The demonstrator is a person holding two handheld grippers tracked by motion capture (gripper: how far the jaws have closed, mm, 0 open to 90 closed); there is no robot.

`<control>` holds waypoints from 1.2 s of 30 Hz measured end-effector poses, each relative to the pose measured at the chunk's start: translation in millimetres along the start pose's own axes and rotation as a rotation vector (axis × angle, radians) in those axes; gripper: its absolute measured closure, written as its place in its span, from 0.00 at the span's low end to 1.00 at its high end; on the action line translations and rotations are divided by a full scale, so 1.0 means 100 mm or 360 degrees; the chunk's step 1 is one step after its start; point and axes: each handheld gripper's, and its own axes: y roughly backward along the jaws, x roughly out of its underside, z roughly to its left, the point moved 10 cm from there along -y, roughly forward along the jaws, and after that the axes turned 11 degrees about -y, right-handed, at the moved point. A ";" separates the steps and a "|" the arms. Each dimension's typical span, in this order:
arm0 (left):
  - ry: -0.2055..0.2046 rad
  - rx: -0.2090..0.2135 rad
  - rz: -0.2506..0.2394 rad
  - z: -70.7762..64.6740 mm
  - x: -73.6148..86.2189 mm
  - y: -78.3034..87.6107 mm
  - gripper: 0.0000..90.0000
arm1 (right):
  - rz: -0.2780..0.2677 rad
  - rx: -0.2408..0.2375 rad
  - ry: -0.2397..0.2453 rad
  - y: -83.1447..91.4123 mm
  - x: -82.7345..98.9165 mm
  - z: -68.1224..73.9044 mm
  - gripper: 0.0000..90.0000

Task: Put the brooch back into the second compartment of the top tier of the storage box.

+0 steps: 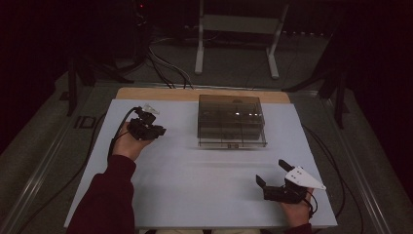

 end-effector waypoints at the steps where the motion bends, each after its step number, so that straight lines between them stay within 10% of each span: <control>1: -0.0009 0.0003 -0.0002 -0.01 -0.01 0.00 0.89 | -0.0001 -0.0001 -0.0001 0.00 0.00 0.00 0.00; 36: -0.0062 0.0050 -0.0053 -0.09 -0.23 0.07 0.89 | -0.0003 -0.0003 -0.0002 0.00 0.00 0.00 0.00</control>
